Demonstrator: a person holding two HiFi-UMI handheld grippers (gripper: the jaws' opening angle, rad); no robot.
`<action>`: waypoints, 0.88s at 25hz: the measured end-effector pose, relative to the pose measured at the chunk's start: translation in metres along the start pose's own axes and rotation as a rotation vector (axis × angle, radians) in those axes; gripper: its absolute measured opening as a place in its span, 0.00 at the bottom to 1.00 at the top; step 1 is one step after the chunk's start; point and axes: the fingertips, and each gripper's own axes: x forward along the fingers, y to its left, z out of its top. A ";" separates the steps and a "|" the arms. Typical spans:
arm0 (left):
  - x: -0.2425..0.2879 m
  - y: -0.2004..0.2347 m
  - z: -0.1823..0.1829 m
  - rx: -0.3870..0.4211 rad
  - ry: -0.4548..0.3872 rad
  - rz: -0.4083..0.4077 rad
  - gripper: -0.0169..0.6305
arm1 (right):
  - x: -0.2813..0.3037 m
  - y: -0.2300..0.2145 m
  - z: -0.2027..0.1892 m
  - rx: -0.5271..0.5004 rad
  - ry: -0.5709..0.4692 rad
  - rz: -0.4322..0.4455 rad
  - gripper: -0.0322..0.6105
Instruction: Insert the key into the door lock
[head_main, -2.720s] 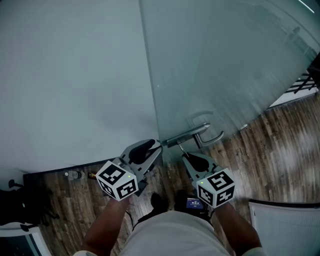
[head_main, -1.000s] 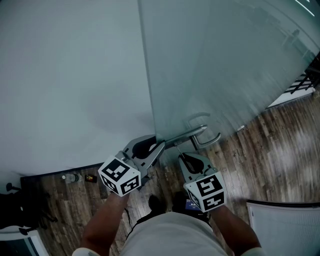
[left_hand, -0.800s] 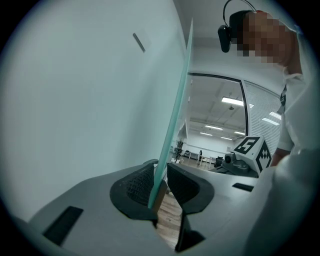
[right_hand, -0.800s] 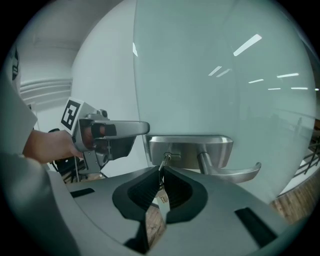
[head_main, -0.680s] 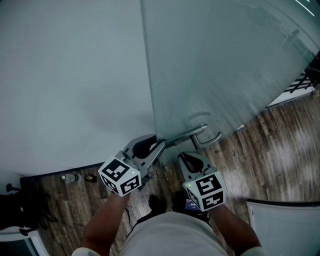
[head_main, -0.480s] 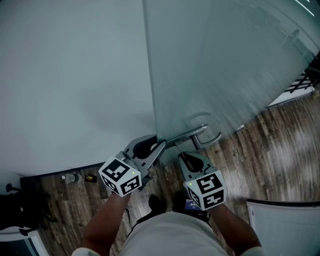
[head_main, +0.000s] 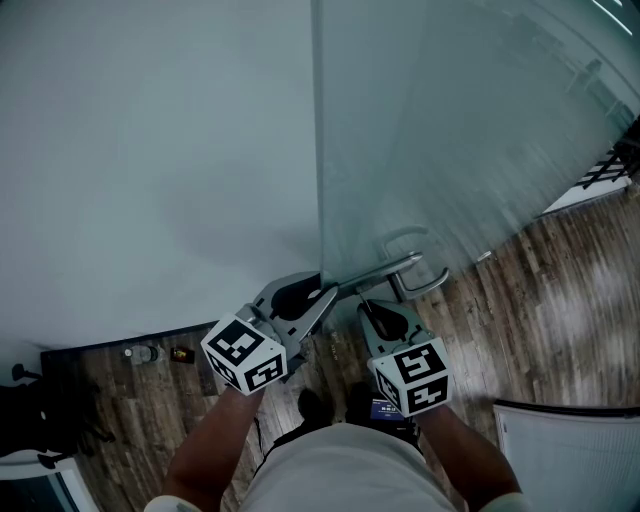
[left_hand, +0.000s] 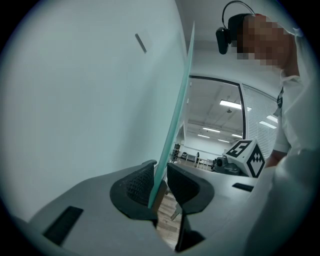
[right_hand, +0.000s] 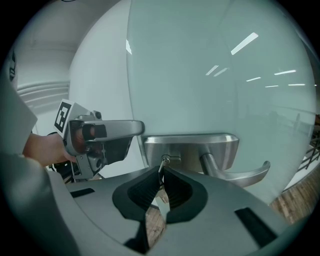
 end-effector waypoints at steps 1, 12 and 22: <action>0.000 0.000 0.000 0.000 -0.001 0.000 0.18 | 0.001 -0.001 0.000 0.000 0.000 -0.001 0.09; 0.000 0.001 0.001 -0.006 -0.012 -0.001 0.17 | 0.007 -0.001 0.004 0.002 -0.005 -0.004 0.09; 0.001 0.002 0.000 -0.002 -0.017 0.004 0.18 | 0.009 -0.003 0.003 0.009 -0.013 0.006 0.09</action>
